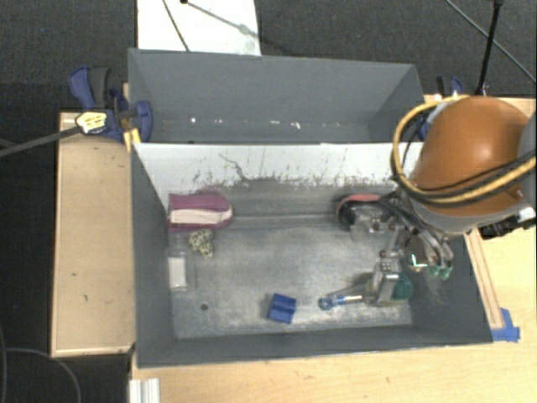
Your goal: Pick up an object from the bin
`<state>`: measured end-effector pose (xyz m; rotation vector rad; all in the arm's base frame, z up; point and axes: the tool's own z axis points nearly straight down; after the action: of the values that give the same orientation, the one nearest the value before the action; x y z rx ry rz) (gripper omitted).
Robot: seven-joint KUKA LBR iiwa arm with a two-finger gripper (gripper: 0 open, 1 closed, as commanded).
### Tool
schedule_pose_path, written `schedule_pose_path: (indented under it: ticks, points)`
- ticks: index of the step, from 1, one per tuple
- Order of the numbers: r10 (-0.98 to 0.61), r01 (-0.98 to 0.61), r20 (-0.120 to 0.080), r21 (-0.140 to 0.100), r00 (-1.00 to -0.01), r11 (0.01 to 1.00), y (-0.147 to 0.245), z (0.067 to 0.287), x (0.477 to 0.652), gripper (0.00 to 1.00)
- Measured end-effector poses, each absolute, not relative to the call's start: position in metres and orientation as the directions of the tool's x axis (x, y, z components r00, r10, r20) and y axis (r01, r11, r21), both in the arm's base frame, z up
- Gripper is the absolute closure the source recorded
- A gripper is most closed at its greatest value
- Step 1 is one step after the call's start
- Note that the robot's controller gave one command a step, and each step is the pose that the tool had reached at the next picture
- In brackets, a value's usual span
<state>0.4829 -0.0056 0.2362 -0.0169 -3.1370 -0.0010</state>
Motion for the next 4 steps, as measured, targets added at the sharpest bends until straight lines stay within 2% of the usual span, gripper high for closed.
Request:
schedule_pose_path:
  ticks: [1, 2, 3, 4]
  points:
    - [-0.097, -0.097, -0.008, -0.001, -0.995, 0.995, -0.047, 0.068, 0.480, 0.00]
    - [-0.101, -0.101, -0.004, 0.000, -0.995, 0.995, -0.046, 0.070, 0.479, 1.00]
    - [-0.087, -0.087, -0.012, -0.003, -0.996, 0.996, -0.061, 0.223, 0.503, 1.00]
    - [-0.354, -0.354, -0.011, -0.008, -0.935, 0.935, -0.118, 0.184, 0.532, 1.00]
